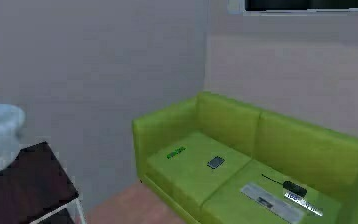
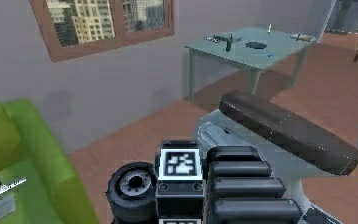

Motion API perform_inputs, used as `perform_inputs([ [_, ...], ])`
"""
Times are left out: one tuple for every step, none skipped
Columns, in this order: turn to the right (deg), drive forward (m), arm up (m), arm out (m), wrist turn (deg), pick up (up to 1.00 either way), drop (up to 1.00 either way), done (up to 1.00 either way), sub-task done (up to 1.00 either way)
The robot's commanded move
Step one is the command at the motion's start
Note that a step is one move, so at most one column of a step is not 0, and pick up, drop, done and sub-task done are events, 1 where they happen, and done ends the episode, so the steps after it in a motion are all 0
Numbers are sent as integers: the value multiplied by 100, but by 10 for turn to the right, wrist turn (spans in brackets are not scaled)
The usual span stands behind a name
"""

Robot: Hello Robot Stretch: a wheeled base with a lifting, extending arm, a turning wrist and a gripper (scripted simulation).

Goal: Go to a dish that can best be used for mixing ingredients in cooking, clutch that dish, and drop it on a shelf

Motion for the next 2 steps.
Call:
perform_inputs([
  [-420, 0, 0, 0, 0, 0, 0, 0, 0],
  [0, 45, 0, 0, 0, 0, 0, 0, 0],
])
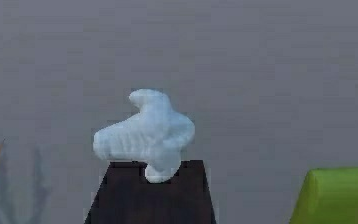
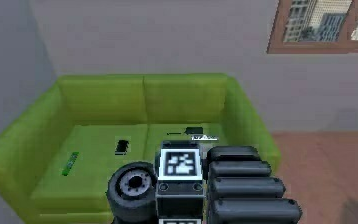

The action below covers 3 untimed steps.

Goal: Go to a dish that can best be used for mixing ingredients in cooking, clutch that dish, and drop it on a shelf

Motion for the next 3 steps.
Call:
perform_inputs([
  [-450, 0, 0, 0, 0, 0, 0, 0, 0],
  [-420, 0, 0, 0, 0, 0, 0, 0, 0],
  [0, 0, 0, 32, 0, 0, 0, 0, 0],
])
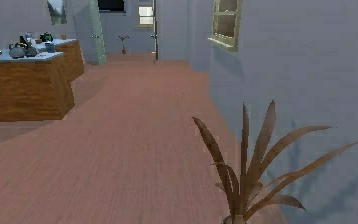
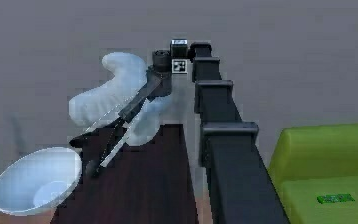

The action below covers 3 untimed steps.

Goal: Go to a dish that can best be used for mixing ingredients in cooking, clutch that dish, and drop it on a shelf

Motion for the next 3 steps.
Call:
perform_inputs([
  [0, 0, 0, 0, 450, 0, 0, 0, 0],
  [0, 0, 0, 0, 450, 0, 0, 0, 0],
  [0, 0, -2, 0, 0, 0, 0, 0, 0],
])
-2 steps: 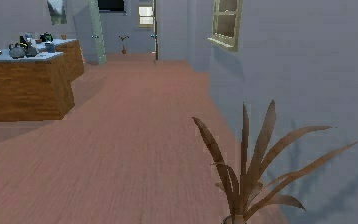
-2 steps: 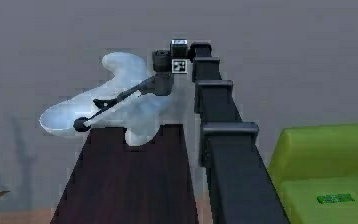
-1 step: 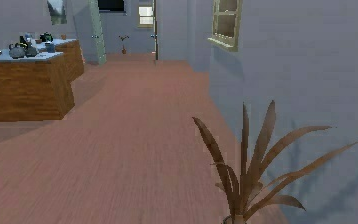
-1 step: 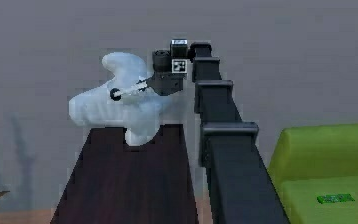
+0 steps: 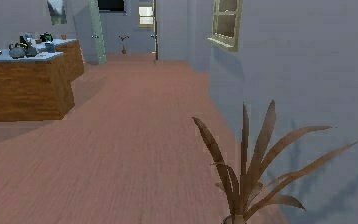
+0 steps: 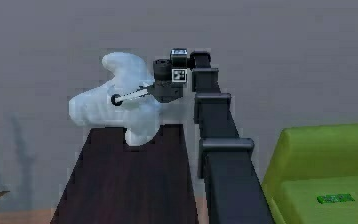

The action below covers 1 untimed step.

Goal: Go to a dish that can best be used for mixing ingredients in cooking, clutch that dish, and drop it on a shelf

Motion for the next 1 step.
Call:
perform_inputs([
  [0, 0, -32, 0, 0, 0, 0, 0, 0],
])
